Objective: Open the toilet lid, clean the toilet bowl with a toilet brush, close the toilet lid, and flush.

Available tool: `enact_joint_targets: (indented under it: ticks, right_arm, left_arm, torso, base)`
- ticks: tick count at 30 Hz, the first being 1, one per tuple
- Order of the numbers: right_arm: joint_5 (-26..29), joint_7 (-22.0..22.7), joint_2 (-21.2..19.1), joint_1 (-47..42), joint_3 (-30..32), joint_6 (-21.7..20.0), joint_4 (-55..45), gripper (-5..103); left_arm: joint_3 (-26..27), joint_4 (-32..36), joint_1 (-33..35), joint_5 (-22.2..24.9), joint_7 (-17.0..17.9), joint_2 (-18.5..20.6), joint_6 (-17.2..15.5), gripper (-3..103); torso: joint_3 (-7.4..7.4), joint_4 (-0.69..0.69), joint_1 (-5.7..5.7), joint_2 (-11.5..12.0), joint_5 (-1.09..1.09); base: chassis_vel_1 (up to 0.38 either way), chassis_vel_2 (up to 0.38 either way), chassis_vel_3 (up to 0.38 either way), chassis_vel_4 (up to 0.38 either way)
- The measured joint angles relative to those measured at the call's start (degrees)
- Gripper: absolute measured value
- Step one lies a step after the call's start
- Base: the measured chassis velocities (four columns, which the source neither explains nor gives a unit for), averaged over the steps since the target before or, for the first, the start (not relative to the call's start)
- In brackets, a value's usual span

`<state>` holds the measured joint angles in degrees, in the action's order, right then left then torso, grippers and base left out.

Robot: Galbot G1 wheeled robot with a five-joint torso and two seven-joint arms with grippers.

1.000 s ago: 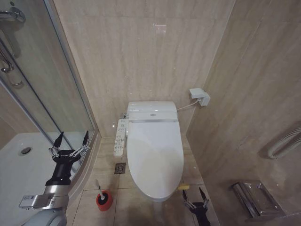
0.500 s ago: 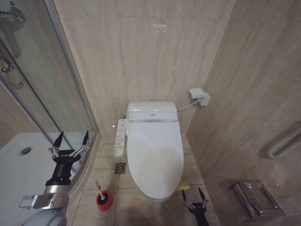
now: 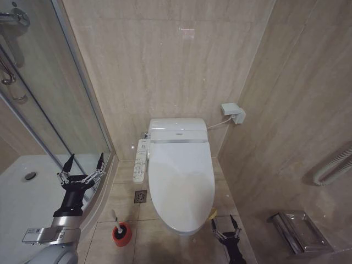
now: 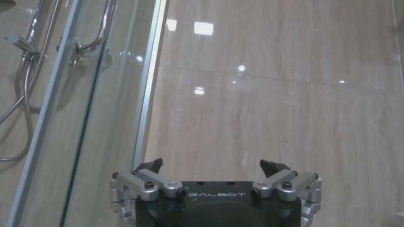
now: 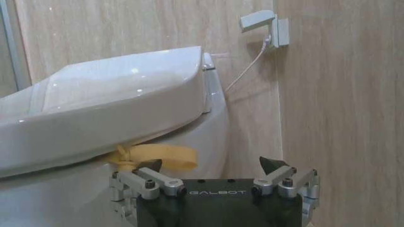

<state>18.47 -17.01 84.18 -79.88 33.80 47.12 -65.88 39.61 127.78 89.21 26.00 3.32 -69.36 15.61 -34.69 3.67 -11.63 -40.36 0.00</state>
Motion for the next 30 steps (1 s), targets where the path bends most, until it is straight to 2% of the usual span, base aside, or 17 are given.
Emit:
enact_joint_targets:
  ticks: [12,30]
  right_arm:
    - [0.38,1.13,0.02,1.71,0.48,0.06,2.68,100]
    - [7.1,-0.74,-1.31,1.7,0.46,0.05,0.99,100]
  left_arm:
    - [0.0,0.0,0.0,0.0,0.0,0.0,0.0,100]
    - [0.0,0.0,0.0,0.0,0.0,0.0,0.0,100]
  torso:
    - [0.0,0.0,0.0,0.0,0.0]
    - [0.0,0.0,0.0,0.0,0.0]
  base:
    - [0.0,0.0,0.0,0.0]
    - [0.0,0.0,0.0,0.0]
